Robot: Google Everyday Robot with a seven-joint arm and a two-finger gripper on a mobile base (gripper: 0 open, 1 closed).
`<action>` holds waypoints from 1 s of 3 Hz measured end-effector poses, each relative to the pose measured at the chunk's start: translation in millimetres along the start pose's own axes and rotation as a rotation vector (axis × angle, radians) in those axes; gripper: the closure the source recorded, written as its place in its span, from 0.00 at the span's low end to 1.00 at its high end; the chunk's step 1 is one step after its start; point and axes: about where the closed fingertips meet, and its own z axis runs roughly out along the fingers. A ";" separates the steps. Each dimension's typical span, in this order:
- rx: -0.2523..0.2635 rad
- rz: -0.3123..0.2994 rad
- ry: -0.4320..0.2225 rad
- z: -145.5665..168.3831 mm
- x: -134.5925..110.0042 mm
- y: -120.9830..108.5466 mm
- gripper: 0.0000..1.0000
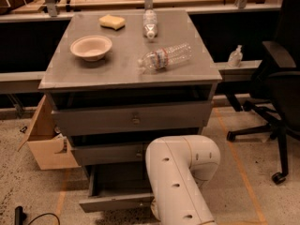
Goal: Close bottom drawer
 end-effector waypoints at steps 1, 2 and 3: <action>0.020 -0.007 -0.005 5.5 0.1 -4.9 1.00; 0.021 -0.008 -0.005 5.3 0.1 -4.6 1.00; 0.046 -0.018 -0.007 10.7 0.6 -12.4 1.00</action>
Offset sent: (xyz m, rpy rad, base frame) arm 0.1112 0.0079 -0.0057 -0.0323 -0.3183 0.0121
